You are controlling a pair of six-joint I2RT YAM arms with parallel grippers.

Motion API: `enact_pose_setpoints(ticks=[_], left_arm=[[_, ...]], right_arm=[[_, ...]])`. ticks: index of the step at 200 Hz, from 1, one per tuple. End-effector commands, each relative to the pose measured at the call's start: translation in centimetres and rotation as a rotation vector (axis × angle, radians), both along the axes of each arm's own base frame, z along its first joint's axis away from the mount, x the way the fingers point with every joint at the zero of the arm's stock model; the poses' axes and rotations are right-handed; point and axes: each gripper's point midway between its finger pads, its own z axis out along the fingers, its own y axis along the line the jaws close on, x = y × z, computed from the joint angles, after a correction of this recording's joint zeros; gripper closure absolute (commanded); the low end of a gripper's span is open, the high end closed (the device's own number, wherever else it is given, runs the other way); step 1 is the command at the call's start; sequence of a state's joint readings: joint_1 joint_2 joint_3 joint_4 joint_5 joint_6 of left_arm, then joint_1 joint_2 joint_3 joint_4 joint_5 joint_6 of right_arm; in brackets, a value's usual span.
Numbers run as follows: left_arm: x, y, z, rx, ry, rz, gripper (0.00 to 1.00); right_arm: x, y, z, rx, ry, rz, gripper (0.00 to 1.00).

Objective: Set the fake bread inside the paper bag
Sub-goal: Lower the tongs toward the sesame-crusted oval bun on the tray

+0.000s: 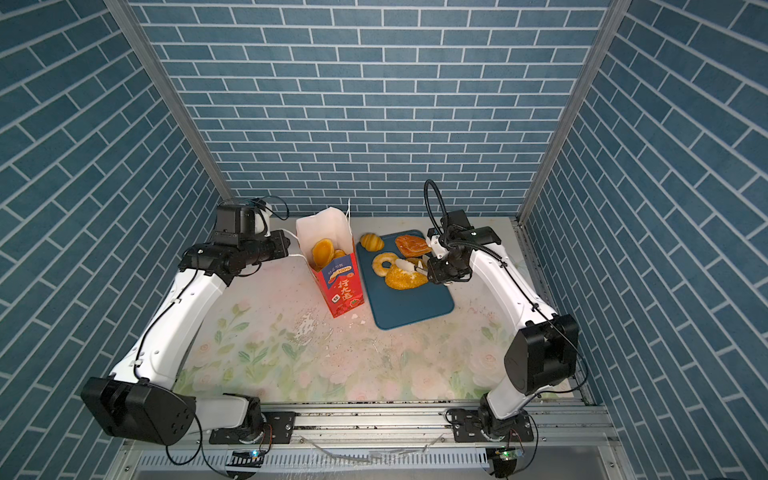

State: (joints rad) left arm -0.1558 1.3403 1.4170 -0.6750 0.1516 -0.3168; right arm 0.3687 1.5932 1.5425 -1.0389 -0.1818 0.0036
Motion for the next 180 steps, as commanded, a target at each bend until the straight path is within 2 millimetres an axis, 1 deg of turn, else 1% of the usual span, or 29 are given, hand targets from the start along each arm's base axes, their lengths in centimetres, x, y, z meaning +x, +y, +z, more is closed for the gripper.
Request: enact_pose_setpoints(ticks=[1, 21, 38, 43, 63, 77, 94, 99, 123, 158, 180], left_arm=[[0.0, -0.2, -0.2, 0.007, -0.010, -0.016, 0.86], [0.1, -0.3, -0.1, 0.001, -0.013, -0.017, 0.86], [0.2, -0.3, 0.0, -0.001, -0.016, -0.017, 0.86], [0.2, -0.3, 0.1, -0.002, -0.018, -0.017, 0.86], [0.2, -0.3, 0.2, -0.001, -0.021, -0.014, 0.86], [0.2, -0.2, 0.2, 0.000, -0.024, -0.013, 0.86], [0.1, -0.2, 0.1, -0.002, -0.023, -0.010, 0.86], [0.0, -0.2, 0.1, -0.001, -0.025, -0.010, 0.86], [-0.1, -0.1, 0.1, 0.001, -0.026, -0.008, 0.86], [-0.2, -0.1, 0.4, 0.001, -0.031, -0.011, 0.86], [-0.5, 0.2, 0.5, 0.016, -0.044, -0.004, 0.86]], right_arm=[[-0.6, -0.6, 2.7, -0.008, -0.059, -0.005, 0.53], [-0.4, -1.2, 2.3, -0.074, -0.082, 0.065, 0.51], [0.4, -1.3, 1.9, -0.111, -0.112, 0.116, 0.49], [0.8, -1.6, 1.7, -0.139, -0.124, 0.120, 0.49], [1.9, -1.2, 1.4, -0.163, -0.150, 0.187, 0.48], [2.1, -0.8, 0.8, -0.171, -0.157, 0.255, 0.47], [2.1, -0.8, -0.2, -0.202, -0.159, 0.335, 0.47], [2.0, -0.3, -0.4, -0.182, -0.161, 0.369, 0.47], [1.9, 0.1, -1.6, -0.191, -0.191, 0.477, 0.45], [3.3, -0.4, -2.4, -0.260, -0.262, 0.549, 0.44], [3.7, -0.6, -3.6, -0.275, -0.245, 0.578, 0.44]])
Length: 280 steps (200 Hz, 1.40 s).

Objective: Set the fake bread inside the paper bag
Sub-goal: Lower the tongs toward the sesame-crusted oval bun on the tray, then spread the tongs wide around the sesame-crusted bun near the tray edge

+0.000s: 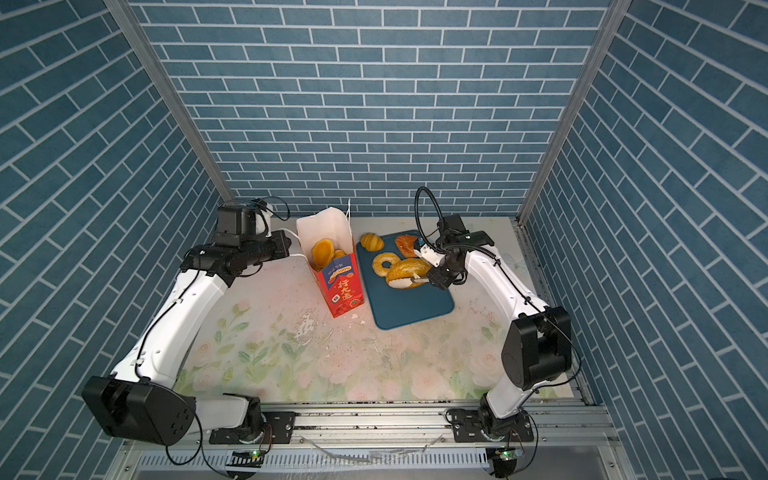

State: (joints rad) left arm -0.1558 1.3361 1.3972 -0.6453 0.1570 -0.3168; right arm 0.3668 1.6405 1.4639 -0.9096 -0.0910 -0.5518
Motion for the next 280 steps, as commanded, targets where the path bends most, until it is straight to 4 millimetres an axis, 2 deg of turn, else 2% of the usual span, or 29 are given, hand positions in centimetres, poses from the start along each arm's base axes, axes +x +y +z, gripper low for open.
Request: enact_pose_setpoints(ticks=[1, 27, 45, 74, 121, 162, 179, 224, 250, 280], left_arm=[[-0.7, 0.4, 0.6, 0.022, -0.031, 0.001, 0.86], [-0.7, 0.4, 0.5, 0.025, -0.031, -0.001, 0.86], [-0.7, 0.2, 0.4, 0.023, -0.023, -0.010, 0.86], [-0.8, 0.1, 0.3, 0.005, -0.021, -0.006, 0.86], [-0.8, 0.2, 0.4, 0.002, -0.015, 0.005, 0.86], [-0.5, 0.1, -0.1, -0.008, -0.004, 0.007, 0.86], [-0.5, 0.1, -0.2, -0.008, -0.006, 0.008, 0.86], [-0.3, 0.2, -0.2, 0.001, 0.010, 0.012, 0.86], [-0.5, 0.3, -0.1, 0.006, 0.004, 0.016, 0.86], [-0.6, 0.3, 0.1, 0.011, -0.005, 0.012, 0.86]], right_arm=[[1.4, 0.2, -0.3, -0.030, -0.058, 0.110, 0.44], [1.5, 0.2, -1.5, -0.040, -0.021, 0.108, 0.44], [1.3, 0.4, -1.5, -0.014, -0.003, 0.079, 0.44], [0.0, 0.8, -0.6, 0.035, 0.015, 0.001, 0.47], [-2.8, 0.8, -0.1, 0.012, 0.079, -0.165, 0.49], [-2.9, 0.0, 2.1, -0.045, 0.112, -0.251, 0.48], [-2.7, -0.1, 2.4, -0.076, 0.106, -0.227, 0.47], [-2.5, 0.2, 0.9, -0.111, 0.022, -0.062, 0.39], [-2.3, 0.0, 0.1, -0.148, -0.033, 0.043, 0.38], [-1.4, -0.2, 0.8, -0.116, -0.096, 0.094, 0.40]])
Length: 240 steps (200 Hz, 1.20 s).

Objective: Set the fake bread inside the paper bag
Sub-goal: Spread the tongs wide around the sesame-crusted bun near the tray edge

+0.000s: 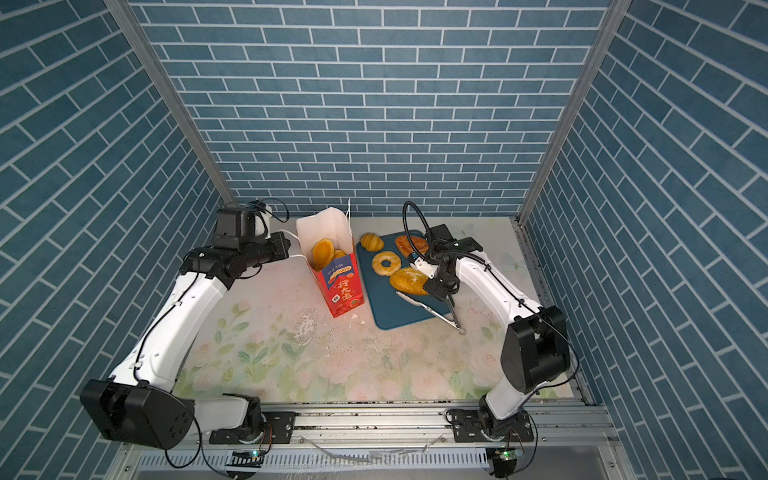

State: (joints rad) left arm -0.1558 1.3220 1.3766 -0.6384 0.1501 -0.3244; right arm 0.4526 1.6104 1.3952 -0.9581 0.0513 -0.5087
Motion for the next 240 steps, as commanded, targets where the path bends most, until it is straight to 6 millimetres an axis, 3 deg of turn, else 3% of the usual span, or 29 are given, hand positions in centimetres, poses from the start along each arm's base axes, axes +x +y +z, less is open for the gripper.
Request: enact_pose_setpoints(ticks=[1, 45, 70, 126, 155, 240], left_arm=[[-0.3, 0.2, 0.4, 0.012, -0.007, 0.003, 0.86], [-0.1, 0.0, 0.0, 0.011, 0.002, -0.005, 0.86], [-0.3, 0.1, -0.1, 0.009, 0.000, 0.002, 0.86], [-0.1, -0.1, 0.1, 0.006, -0.002, -0.008, 0.86], [-0.2, -0.3, 0.1, -0.001, -0.006, -0.017, 0.86], [-0.3, -0.2, 0.0, 0.012, -0.004, -0.023, 0.86]], right_arm=[[1.5, 0.1, 2.5, 0.031, -0.121, 0.106, 0.40], [1.6, -0.3, 2.2, 0.046, -0.089, 0.108, 0.40], [1.4, -0.8, 1.6, 0.098, -0.084, 0.013, 0.40], [-2.5, -4.3, -4.2, 0.109, -0.015, -0.131, 0.38], [-3.8, -4.1, -6.0, 0.142, 0.038, -0.164, 0.37], [-2.3, -5.2, -10.4, 0.073, 0.132, -0.217, 0.36]])
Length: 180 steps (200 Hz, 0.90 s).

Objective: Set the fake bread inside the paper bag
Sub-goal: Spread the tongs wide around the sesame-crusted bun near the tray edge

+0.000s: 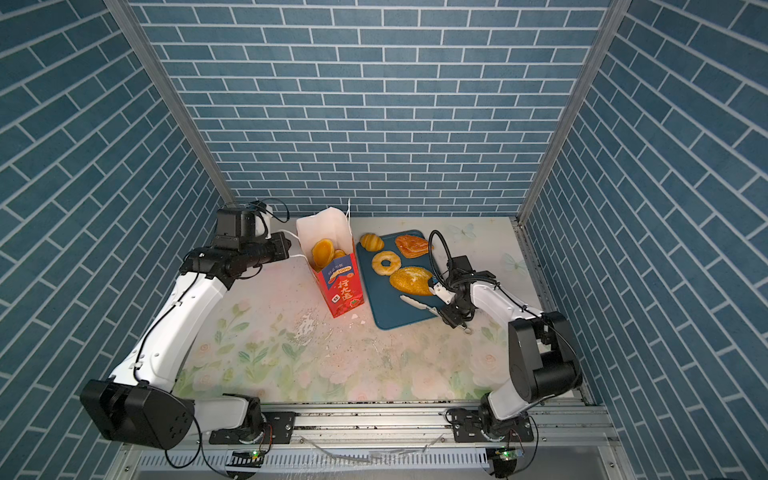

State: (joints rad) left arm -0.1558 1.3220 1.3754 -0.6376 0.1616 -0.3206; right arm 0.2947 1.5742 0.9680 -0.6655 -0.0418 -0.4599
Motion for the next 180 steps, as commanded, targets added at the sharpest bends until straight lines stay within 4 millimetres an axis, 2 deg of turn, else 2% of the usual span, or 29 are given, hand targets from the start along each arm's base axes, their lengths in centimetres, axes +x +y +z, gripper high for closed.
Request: enact_pose_setpoints(ticks=[1, 37, 65, 98, 111, 180], left_arm=[[-0.2, 0.1, 0.0, 0.016, -0.004, -0.010, 0.86], [-0.1, 0.0, -0.2, 0.021, 0.003, -0.010, 0.86], [0.0, 0.0, -0.2, 0.018, 0.001, -0.011, 0.86], [0.2, -0.1, -0.3, 0.016, 0.008, -0.012, 0.86], [0.2, -0.1, -0.4, 0.017, 0.009, -0.013, 0.86], [0.1, -0.1, 0.3, 0.016, -0.002, -0.018, 0.86]], right_arm=[[1.0, 0.0, -0.2, 0.011, 0.004, -0.035, 0.36], [0.9, 0.1, -1.0, 0.018, 0.027, -0.018, 0.38], [1.2, -0.9, -0.9, -0.032, 0.009, -0.042, 0.38], [1.7, -1.3, 0.1, -0.043, -0.039, -0.073, 0.28], [1.8, -1.4, 0.5, -0.039, -0.066, -0.078, 0.19], [2.0, -2.3, -0.7, -0.035, -0.076, -0.059, 0.19]])
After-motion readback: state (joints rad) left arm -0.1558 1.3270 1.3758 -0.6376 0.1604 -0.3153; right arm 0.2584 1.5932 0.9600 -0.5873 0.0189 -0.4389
